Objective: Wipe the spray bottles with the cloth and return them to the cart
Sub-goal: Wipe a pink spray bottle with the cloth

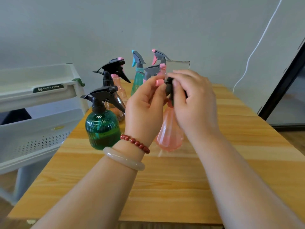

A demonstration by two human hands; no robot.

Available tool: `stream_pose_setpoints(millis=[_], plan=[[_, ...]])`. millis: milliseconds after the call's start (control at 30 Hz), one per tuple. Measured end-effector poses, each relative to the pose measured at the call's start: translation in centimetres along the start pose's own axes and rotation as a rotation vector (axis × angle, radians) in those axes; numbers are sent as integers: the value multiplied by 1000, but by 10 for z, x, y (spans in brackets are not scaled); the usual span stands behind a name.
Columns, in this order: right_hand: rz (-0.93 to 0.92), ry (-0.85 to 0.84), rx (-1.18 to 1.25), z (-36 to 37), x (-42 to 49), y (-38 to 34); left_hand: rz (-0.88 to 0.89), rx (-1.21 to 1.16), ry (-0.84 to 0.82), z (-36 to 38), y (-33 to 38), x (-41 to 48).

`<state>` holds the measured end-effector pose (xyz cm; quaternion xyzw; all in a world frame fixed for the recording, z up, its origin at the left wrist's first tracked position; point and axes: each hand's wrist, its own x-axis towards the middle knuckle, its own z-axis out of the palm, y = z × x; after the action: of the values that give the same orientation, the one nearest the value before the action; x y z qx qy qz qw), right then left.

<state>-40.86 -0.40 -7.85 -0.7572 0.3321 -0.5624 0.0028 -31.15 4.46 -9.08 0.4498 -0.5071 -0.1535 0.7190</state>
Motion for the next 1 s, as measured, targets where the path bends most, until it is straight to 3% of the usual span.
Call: stream_pose_setpoints(millis=[100, 267, 400, 567, 733, 900, 1000], plan=[[84, 26, -15, -6, 3, 10, 10, 13, 6, 2, -2, 0], [-173, -23, -53, -6, 3, -7, 27, 21, 9, 2, -3, -1], [33, -39, -50, -9, 8, 16, -41, -34, 19, 3, -1, 0], [-163, -34, -41, -10, 4, -8, 33, 40, 13, 2, -3, -1], [25, -40, -62, -7, 10, 15, -5, 42, 32, 3, -3, 1], [-130, -52, -43, -14, 2, 4, 23, 44, 33, 2, -4, -3], [-29, -70, -21, -16, 8, 17, -3, 38, 30, 3, -4, 0]])
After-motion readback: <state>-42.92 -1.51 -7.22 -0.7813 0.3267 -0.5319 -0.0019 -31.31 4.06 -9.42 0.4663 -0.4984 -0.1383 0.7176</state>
